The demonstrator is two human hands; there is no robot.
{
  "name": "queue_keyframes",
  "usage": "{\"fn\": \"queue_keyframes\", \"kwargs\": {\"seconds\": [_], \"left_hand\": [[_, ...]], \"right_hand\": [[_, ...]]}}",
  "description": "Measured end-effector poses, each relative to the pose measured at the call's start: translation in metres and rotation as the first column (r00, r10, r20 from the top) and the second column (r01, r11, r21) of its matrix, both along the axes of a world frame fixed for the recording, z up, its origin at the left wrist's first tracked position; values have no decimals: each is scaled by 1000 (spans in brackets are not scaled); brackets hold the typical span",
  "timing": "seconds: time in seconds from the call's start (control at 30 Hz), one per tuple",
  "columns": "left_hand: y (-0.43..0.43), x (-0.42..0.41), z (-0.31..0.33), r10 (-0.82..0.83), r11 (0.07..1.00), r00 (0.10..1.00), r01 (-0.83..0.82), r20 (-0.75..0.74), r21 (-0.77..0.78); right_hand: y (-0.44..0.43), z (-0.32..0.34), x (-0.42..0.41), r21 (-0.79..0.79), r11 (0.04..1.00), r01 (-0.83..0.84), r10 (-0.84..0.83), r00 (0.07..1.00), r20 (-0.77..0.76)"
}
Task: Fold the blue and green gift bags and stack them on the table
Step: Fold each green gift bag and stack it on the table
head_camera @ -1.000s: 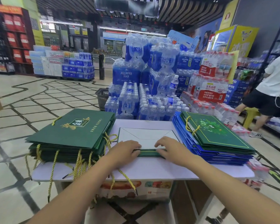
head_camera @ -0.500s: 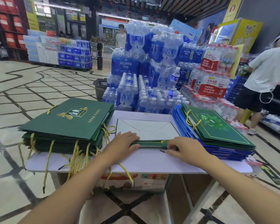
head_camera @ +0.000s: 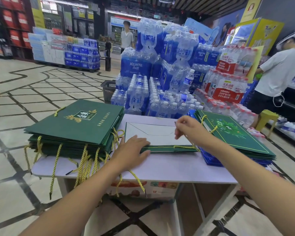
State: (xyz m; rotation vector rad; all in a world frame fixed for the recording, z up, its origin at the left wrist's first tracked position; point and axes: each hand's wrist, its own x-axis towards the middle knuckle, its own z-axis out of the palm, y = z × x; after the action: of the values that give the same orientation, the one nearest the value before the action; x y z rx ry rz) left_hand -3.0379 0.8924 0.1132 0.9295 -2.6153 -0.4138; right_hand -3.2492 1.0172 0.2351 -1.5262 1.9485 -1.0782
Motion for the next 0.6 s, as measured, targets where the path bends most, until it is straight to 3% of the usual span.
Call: {"fn": "queue_keyframes", "kwargs": {"seconds": [0.13, 0.3, 0.37, 0.47, 0.6], "left_hand": [[2, 0, 3, -9, 1000, 1000, 9, -13, -4], [-2, -1, -1, -22, 1000, 1000, 22, -15, -10], [-3, -1, -4, -31, 1000, 999, 31, -17, -8], [-3, -1, -4, -43, 999, 999, 43, -19, -4], [-3, -1, -3, -43, 999, 999, 43, 3, -2]], "right_hand": [[-11, 51, 5, -88, 996, 33, -11, 969, 248], [-29, 91, 13, -209, 978, -12, 49, 984, 173], [-36, 95, 16, -216, 975, -51, 71, 994, 87], [-48, 82, 20, -147, 980, -134, 105, 976, -192], [-62, 33, 18, 139, 969, -207, 249, 823, -510]]}}
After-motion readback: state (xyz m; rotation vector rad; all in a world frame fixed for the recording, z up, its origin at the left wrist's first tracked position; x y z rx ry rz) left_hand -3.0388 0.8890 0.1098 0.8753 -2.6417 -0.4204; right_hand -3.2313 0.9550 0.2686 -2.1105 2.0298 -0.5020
